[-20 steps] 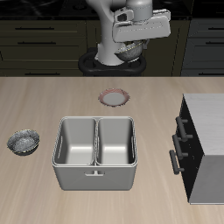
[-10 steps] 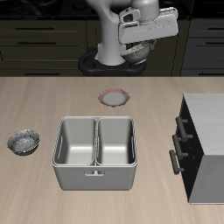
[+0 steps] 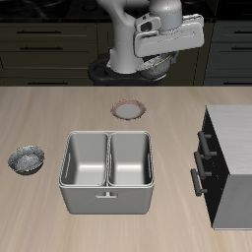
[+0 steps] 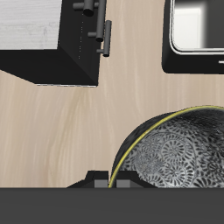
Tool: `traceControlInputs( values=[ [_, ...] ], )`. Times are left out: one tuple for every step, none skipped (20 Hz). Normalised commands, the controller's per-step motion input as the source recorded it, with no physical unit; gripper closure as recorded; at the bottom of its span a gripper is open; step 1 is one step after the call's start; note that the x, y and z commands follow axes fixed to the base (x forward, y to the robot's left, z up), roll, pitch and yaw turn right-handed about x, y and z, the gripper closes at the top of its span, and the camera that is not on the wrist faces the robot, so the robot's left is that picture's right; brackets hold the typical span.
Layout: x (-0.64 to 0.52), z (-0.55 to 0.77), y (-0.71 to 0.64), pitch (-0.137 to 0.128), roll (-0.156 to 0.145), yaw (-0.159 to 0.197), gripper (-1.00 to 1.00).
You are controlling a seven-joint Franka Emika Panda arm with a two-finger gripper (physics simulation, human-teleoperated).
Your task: Pick up the bowl on the plate and place it on top of the white cabinet
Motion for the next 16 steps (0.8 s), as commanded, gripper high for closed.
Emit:
traceControlInputs(
  values=[
    [0.33, 0.08, 0.25, -0.028, 0.033, 0.054, 1.00],
    [0.37, -0.01, 0.25, -0.030, 0.001, 0.078, 1.00],
    [0.41, -0.07, 0.24, 0.028, -0.008, 0.041, 1.00],
    [0.47, -0.07, 0.37, 0.035, 0.021, 0.015, 1.00],
    [0.14, -0.01, 0.13, -0.019, 0.010, 0.050, 1.00],
    [0.34, 0.00, 0.32, 0.016, -0.004, -0.003, 1.00],
    [0.35, 0.08, 0.47, -0.002, 0.042, 0.028, 1.00],
    [0.14, 0.12, 0.23, -0.031, 0.008, 0.035, 1.00],
    [0.22, 0.16, 0.31, -0.039, -0.001, 0.028, 1.00],
    [0.25, 0.16, 0.17, -0.036, -0.054, 0.027, 1.00],
    [0.30, 0.16, 0.14, -0.023, -0.021, 0.036, 1.00],
    [0.30, 0.14, 0.01, 0.015, -0.063, -0.012, 1.00],
    [0.33, 0.15, 0.06, -0.021, -0.034, 0.028, 1.00],
    [0.61, 0.20, 0.18, -0.005, -0.107, 0.063, 1.00],
    [-0.07, 0.01, -0.07, 0.000, 0.000, 0.000, 1.00],
    [0.25, 0.09, 0.19, 0.005, 0.003, -0.020, 1.00]
  ],
)
